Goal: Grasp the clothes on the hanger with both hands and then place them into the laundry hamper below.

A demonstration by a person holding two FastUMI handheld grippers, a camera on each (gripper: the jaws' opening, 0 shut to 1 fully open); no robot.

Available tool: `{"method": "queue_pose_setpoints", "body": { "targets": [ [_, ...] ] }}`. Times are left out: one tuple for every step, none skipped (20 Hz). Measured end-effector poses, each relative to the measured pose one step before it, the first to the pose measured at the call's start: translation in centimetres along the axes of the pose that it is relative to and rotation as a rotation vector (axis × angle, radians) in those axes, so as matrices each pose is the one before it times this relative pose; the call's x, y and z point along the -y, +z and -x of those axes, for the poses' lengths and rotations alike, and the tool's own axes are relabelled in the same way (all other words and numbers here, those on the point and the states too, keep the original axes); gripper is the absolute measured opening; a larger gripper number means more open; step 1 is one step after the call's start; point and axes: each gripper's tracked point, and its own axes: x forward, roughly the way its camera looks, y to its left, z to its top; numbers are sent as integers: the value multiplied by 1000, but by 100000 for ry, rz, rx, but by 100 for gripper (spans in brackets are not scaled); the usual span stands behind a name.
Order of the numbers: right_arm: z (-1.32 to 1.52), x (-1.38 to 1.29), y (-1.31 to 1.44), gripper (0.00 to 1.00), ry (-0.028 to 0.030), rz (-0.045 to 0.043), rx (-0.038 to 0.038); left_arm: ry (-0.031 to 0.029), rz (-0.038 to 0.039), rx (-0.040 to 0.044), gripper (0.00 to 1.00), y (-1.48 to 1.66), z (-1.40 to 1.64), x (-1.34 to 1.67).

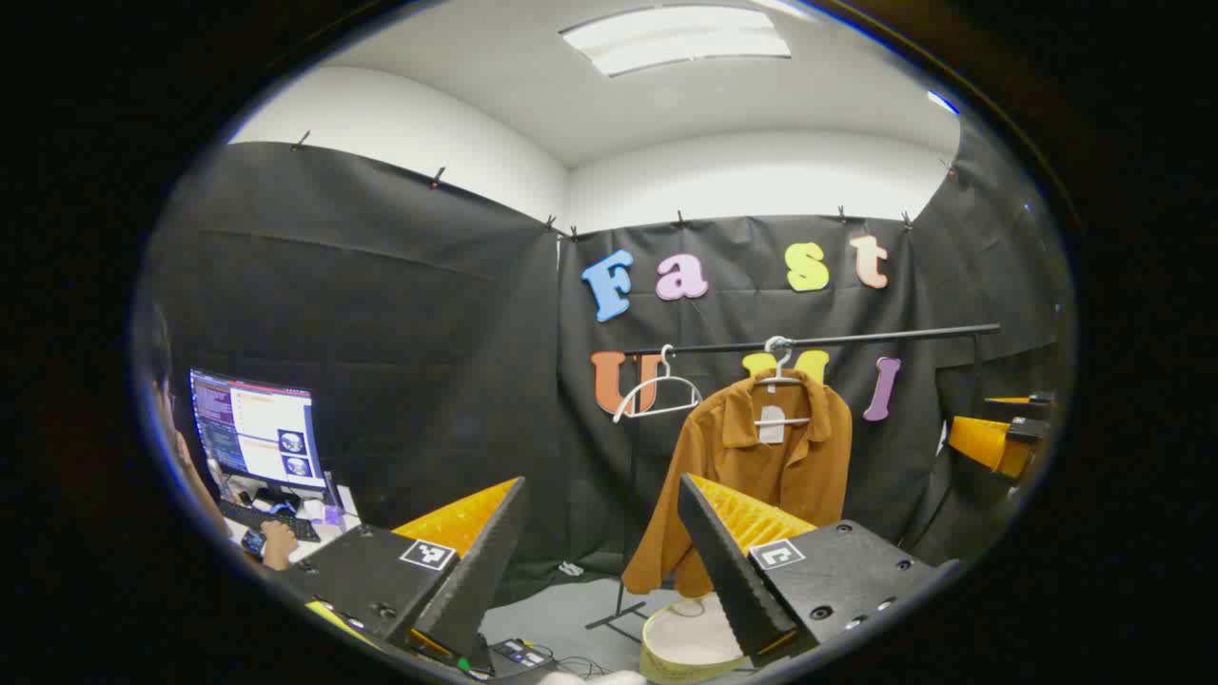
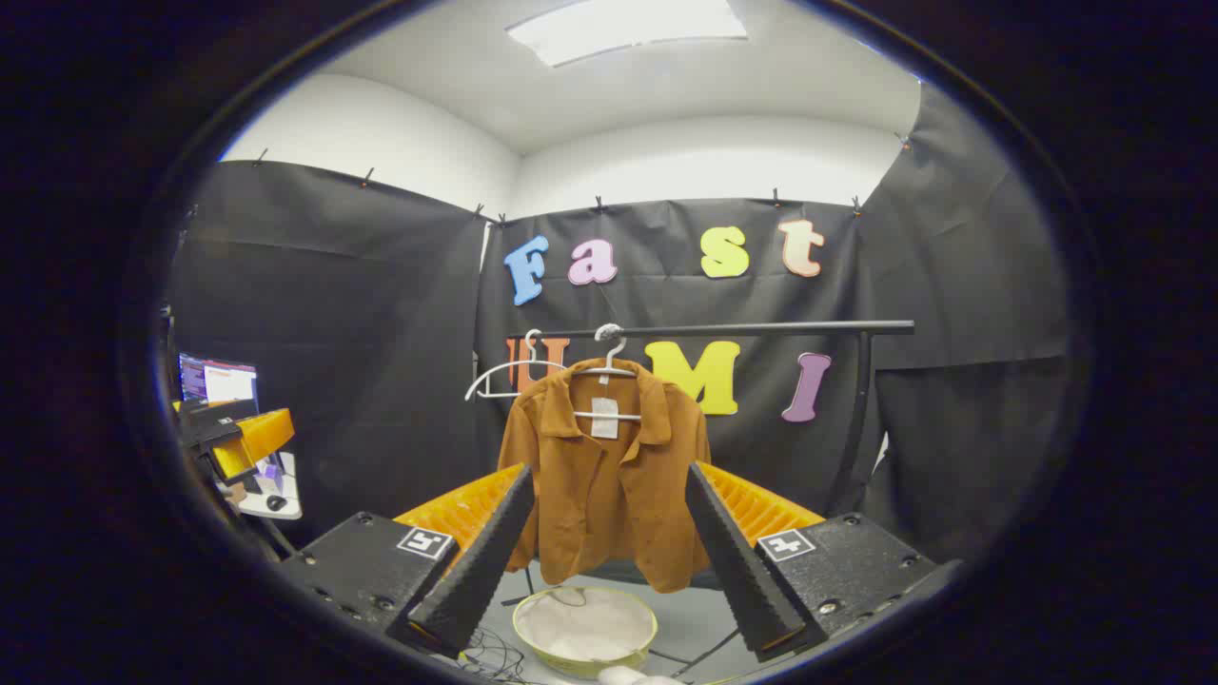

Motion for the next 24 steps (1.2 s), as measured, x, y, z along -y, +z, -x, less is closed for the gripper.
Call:
{"method": "queue_pose_setpoints", "body": {
  "targets": [
    [87, 51, 138, 100, -431, -17, 437, -118, -452, 124, 100, 69, 22, -87],
    [96, -9, 26, 100, -296, 196, 69, 53, -331, -145, 100, -73, 50, -40],
    [65, -42, -120, 100, -222, 562, 115, -302, -99, -442, 100, -143, 139, -30],
    [106, -45, -36, 100, -122, 816, 25, -392, -205, -463, 100, -126, 91, 161],
    [81, -157, -24, 100, -51, 606, -49, -72, -372, -172, 100, -37, 106, -118],
    [43, -146, -111, 100, 43, 330, -107, -94, -548, -117, 100, 30, 126, 54],
    [5, -94, -137, 100, -76, 52, -345, -169, -513, -72, 100, -52, -29, 3],
    [-10, -94, -185, 100, -7, -49, -408, -62, -326, 9, 100, -30, -63, -123],
    [124, -226, -247, 100, 15, 17, -642, 139, -88, -69, 100, -75, 203, -96],
    [38, -137, -49, 100, -63, -21, -59, 156, -98, 129, 100, 42, 28, -17],
    [-67, -10, 19, 100, -306, 64, -29, 302, -101, 143, 100, 15, 77, -209],
    [56, 66, -51, 100, -275, 88, -166, 263, -57, 18, 100, -45, 13, -125],
    [-50, -105, -113, 100, -313, -102, 113, 167, -34, 45, 100, -9, 5, -150],
    [31, 40, -180, 100, -435, -100, -202, -1, -209, -174, 100, -85, -57, -91],
    [-48, -20, -225, 100, -430, -109, 59, -103, -341, -318, 100, -157, -15, -3],
    [-67, 36, -176, 100, -573, -91, -654, -77, -391, -117, 100, -75, -79, -38],
    [-90, 23, -393, 100, -177, -18, -816, -232, -300, 112, 100, -104, -89, 29],
    [-88, 2, -121, 100, -171, 19, -234, -333, -250, 121, 100, -91, -131, 33],
    [-71, 75, 18, 100, -470, 128, 353, -472, -123, -215, 100, -242, -213, 111],
    [-310, 154, -81, 100, -563, 375, -267, -608, 174, -406, 100, -299, -335, 307],
    [-519, 115, -174, 100, 9, 491, 12, -693, 427, -375, 100, -277, -688, 480],
    [-620, 224, -70, 100, -649, 551, -214, -883, 433, -485, 100, -328, -709, 588],
    [-618, 245, -248, 100, -166, 526, -362, -894, 22, -371, 100, -266, -690, 709],
    [-882, 349, -262, 100, -342, 243, -421, -904, -347, -57, 100, -205, -838, 811]
  ]
}}
